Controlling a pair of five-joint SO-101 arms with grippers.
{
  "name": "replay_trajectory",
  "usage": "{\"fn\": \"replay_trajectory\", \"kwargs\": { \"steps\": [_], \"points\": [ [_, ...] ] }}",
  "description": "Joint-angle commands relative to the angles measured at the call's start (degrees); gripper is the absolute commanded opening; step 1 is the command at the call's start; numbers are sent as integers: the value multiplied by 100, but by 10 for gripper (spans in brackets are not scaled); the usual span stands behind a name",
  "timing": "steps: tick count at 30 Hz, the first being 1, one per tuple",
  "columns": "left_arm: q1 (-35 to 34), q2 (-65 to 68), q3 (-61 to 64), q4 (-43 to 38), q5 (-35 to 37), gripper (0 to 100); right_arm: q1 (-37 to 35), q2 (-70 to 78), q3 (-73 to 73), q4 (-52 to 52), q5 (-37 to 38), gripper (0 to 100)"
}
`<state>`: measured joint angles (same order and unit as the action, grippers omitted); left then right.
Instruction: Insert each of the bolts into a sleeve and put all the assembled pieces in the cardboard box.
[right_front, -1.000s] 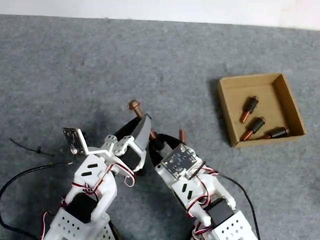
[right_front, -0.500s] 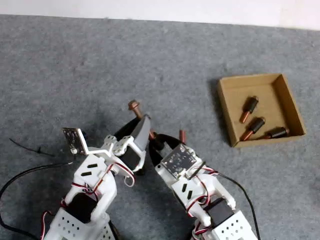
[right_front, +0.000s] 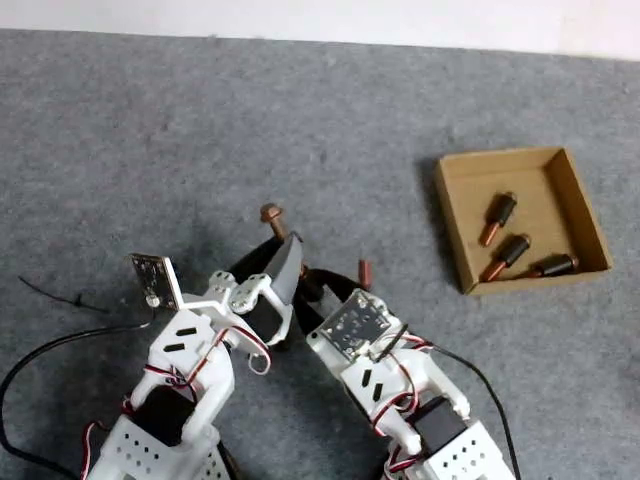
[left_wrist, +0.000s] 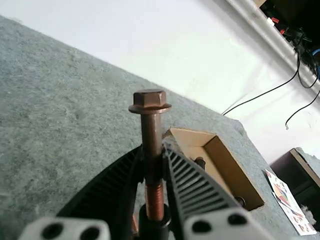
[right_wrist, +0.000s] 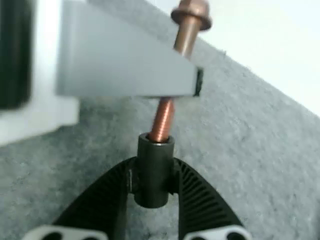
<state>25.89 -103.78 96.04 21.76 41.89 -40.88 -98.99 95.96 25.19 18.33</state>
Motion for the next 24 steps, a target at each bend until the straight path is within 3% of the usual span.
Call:
{"fn": "replay_trajectory", "kwargs": {
  "steps": [1, 13, 17, 24],
  "points": [
    [-180, -66, 110, -18, -18, 6, -110, -101, 576, -374, -18, 5],
    [-136, -75, 110, 413, -53, 6, -101, -101, 620, -681, -9, 5],
    [-119, -75, 110, 536, -475, 6, 75, -101, 593, -690, -9, 5],
    [549, -75, 101, 923, -1116, 6, 163, -101, 593, -690, -9, 5]
  ]
}}
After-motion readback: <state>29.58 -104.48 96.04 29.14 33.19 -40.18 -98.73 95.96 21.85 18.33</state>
